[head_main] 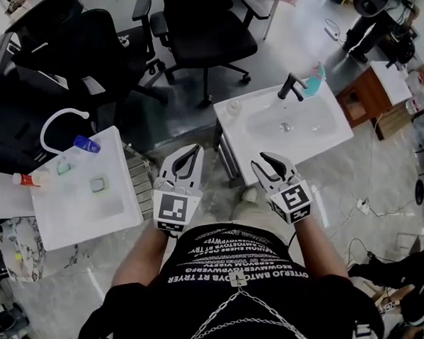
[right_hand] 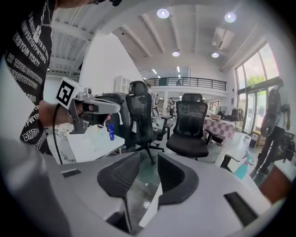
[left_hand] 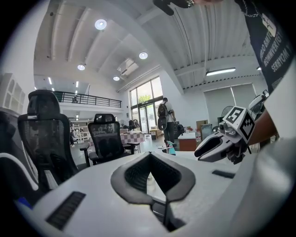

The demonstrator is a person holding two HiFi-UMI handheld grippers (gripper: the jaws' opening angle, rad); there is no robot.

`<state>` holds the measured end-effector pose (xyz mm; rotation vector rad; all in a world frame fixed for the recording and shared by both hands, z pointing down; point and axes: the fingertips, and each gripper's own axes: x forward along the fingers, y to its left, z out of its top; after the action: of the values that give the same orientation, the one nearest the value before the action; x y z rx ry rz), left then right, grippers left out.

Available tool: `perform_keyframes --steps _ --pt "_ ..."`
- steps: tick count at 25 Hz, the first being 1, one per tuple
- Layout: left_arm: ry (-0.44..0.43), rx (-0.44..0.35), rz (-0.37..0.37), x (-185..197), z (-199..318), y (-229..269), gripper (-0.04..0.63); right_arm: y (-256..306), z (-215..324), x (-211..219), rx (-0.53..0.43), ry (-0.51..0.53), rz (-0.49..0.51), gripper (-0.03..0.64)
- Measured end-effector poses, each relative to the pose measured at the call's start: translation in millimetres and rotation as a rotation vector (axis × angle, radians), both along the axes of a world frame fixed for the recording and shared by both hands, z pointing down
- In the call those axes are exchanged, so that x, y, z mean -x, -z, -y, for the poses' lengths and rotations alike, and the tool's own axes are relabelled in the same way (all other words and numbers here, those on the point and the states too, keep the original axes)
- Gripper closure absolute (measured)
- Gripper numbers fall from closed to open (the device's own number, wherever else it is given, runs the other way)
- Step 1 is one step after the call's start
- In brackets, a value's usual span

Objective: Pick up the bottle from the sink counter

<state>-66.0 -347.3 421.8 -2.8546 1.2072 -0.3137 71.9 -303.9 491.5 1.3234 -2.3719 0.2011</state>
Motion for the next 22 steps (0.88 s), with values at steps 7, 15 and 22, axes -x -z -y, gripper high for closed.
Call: perform_keyframes --steps 7,15,22 --pt "0.048 0.009 0.025 -14 23 -5 0.589 -36 40 -13 0.068 0.018 0.025 0.486" --pt "0.118 0.031 0.049 -34 72 -11 0.591 -87 110 -31 0.160 0.061 0.069 0.471" --pt "0.151 0.054 0.084 -61 113 -23 0.589 -141 185 -47 0.239 0.121 0.031 0.402"
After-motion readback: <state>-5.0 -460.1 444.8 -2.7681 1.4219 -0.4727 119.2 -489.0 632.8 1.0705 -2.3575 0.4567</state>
